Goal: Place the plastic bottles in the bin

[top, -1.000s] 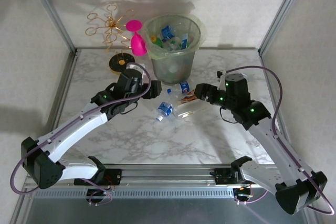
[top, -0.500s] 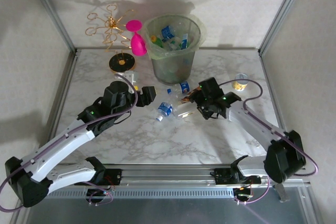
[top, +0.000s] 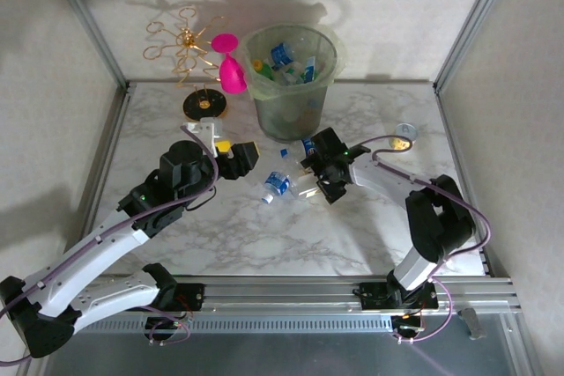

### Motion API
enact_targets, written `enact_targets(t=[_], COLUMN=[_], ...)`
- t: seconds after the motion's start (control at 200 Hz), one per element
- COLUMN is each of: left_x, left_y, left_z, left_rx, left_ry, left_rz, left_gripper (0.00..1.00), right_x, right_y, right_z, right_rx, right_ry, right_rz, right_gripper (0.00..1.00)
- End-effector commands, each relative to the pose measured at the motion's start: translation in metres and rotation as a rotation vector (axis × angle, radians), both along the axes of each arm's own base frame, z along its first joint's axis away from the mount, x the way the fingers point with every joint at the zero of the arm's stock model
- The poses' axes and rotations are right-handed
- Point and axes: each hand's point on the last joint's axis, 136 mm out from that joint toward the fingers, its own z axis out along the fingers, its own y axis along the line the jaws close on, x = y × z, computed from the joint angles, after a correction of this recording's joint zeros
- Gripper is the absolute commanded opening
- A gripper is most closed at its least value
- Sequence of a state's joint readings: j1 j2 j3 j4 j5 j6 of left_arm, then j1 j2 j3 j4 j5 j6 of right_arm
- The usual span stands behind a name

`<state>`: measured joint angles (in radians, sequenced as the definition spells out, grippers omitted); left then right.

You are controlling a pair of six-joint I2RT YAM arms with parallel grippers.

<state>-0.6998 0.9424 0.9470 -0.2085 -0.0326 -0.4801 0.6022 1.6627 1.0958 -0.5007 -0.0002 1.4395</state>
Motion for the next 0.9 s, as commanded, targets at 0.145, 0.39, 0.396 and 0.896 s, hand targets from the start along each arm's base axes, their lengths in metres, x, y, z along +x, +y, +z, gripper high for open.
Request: enact_targets(t=[0.145,0.39,0.396,0.896], left_x=[-0.007,-0.006,-0.006,-0.003], left_y=[0.005,0.008,0.008,0.007], left_z=[0.012,0.011,0.010,0.007], left_rx=[-0.025,-0.006,-0.005,0.015], left_ry=[-0.043,-0.049,-0.049,-0.047], left_rz=[0.005,0.023,0.023,0.030], left_gripper=[0.80,0.79,0.79,0.79], right_x=[0.016,0.010,0.010,-0.024], right_y=[0.005,0.000,0.000,-0.034], right_z=[0.002,-0.024,-0.025,-0.028], right_rx=[-0.022,-0.066,-0.067,-0.170], right_ry=[-0.007,0.065,0.066,0.090], right_rz=[-0.046,-0.054,-0.054,-0.022], right_gripper=[0.97,0.94,0.93,0.80])
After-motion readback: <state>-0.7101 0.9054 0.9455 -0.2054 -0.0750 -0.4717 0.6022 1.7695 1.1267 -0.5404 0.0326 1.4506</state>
